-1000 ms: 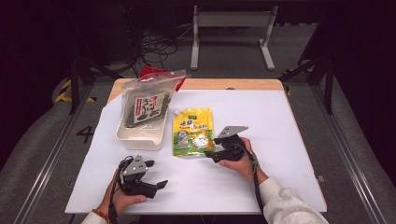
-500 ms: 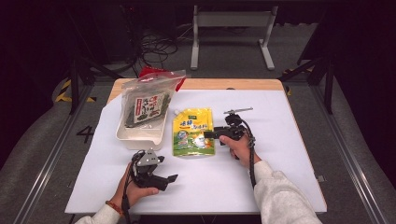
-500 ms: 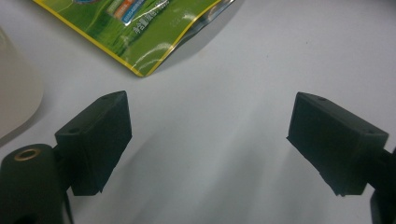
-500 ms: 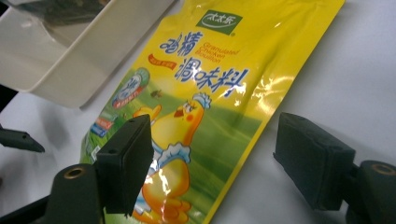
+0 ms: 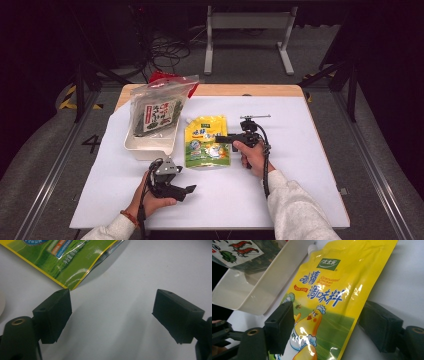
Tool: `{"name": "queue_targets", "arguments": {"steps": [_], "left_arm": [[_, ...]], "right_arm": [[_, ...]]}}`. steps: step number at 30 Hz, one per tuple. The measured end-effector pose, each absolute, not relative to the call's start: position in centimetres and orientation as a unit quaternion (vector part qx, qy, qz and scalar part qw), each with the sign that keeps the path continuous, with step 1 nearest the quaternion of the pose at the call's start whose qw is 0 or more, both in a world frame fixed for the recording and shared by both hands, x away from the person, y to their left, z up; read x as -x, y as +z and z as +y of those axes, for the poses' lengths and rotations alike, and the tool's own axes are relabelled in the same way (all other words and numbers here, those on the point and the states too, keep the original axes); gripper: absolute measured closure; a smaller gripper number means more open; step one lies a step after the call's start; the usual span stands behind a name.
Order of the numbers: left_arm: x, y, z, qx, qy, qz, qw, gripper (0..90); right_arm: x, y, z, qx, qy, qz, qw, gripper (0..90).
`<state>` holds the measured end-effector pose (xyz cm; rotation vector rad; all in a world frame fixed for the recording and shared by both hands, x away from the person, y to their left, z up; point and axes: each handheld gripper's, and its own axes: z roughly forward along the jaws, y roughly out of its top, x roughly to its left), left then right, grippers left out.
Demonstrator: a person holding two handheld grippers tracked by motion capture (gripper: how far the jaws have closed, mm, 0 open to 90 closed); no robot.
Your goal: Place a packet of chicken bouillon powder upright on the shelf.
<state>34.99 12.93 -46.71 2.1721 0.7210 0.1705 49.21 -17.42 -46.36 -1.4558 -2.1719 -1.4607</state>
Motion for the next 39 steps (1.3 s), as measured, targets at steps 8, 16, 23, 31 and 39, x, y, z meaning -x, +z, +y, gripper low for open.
{"name": "queue_targets", "arguments": {"steps": [8, 16, 23, 31, 39], "left_arm": [[-35.1, -46.7, 12.7, -0.864, 0.065, 0.284, 0.410, 20.1], [-35.1, -46.6, 13.7, -0.856, 0.058, 0.295, 0.421, 15.3], [-35.1, -46.0, 14.5, -0.847, 0.060, 0.297, 0.436, 14.4], [-35.3, -45.5, 13.8, -0.850, 0.054, 0.280, 0.443, 13.9], [-35.6, -45.2, 11.5, -0.858, 0.043, 0.251, 0.446, 11.8]], "right_arm": [[-48.8, -46.5, -17.1, 0.468, -0.463, -0.748, 0.090, 59.5], [-48.1, -46.2, -17.3, 0.446, -0.458, -0.767, 0.056, 87.8], [-46.9, -45.5, -17.8, 0.410, -0.464, -0.784, 0.022, 89.0], [-43.9, -43.3, -19.8, 0.335, -0.504, -0.796, -0.025, 89.4], [-39.7, -41.1, -22.1, 0.251, -0.531, -0.808, -0.055, 90.0]]}}
